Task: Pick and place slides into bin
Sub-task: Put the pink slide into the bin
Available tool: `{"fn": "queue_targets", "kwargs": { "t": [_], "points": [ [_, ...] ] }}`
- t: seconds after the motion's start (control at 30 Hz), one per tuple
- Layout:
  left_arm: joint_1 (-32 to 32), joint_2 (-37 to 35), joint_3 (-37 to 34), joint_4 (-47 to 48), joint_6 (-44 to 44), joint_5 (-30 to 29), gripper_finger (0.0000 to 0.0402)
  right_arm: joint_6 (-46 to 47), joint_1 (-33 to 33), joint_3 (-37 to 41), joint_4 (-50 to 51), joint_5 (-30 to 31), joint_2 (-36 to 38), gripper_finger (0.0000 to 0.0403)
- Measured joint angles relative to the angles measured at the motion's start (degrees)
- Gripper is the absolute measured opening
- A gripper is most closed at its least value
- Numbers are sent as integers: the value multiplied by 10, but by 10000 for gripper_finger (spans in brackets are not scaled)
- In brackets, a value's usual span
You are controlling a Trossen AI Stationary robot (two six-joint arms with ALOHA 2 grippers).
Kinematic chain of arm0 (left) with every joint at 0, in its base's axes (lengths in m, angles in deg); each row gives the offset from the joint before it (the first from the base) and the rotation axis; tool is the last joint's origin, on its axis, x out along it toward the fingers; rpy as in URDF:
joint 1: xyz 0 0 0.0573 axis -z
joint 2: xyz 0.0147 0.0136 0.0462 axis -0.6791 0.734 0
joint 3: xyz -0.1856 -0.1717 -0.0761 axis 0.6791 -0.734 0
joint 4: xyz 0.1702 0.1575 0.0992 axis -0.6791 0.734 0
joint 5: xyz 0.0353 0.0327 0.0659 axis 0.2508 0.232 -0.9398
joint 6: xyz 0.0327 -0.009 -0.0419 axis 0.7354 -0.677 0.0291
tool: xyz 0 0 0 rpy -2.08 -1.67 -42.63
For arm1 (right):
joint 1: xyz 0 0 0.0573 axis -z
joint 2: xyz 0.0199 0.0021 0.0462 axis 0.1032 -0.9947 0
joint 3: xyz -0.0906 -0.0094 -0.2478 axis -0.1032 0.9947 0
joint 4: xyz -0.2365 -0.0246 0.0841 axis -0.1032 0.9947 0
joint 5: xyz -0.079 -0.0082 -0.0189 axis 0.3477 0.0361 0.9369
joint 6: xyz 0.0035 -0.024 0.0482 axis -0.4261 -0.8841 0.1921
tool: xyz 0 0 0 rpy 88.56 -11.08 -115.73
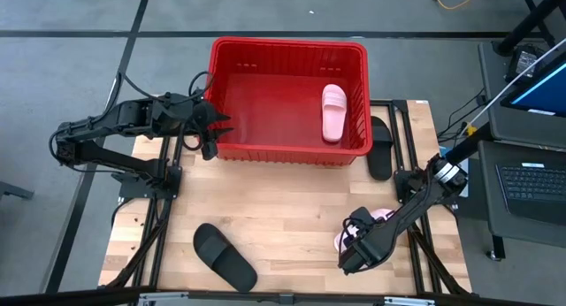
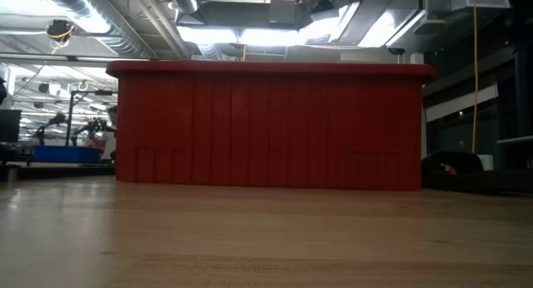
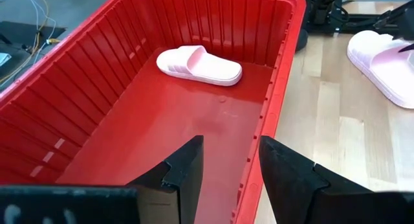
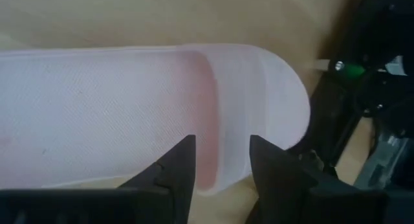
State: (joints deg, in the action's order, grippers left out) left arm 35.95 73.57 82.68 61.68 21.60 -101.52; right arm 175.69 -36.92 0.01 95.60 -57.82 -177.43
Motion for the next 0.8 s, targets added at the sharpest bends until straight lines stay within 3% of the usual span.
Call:
{"fn": "queue_targets", "kwargs": {
  "t": [0.2, 0.57, 0.67, 0.8],
  "points": [
    [0, 0, 0, 0, -10, 0, 143, -1, 0, 34, -47, 0, 0, 145],
    [0, 0, 0, 0, -21, 0, 143, 16, 0, 61, -41, 0, 0, 142],
    [0, 0, 0, 0, -21, 0, 143, 16, 0, 60, -41, 0, 0, 119],
    [0, 0, 0, 0, -21, 0, 143, 16, 0, 60, -41, 0, 0, 48]
  ]
}}
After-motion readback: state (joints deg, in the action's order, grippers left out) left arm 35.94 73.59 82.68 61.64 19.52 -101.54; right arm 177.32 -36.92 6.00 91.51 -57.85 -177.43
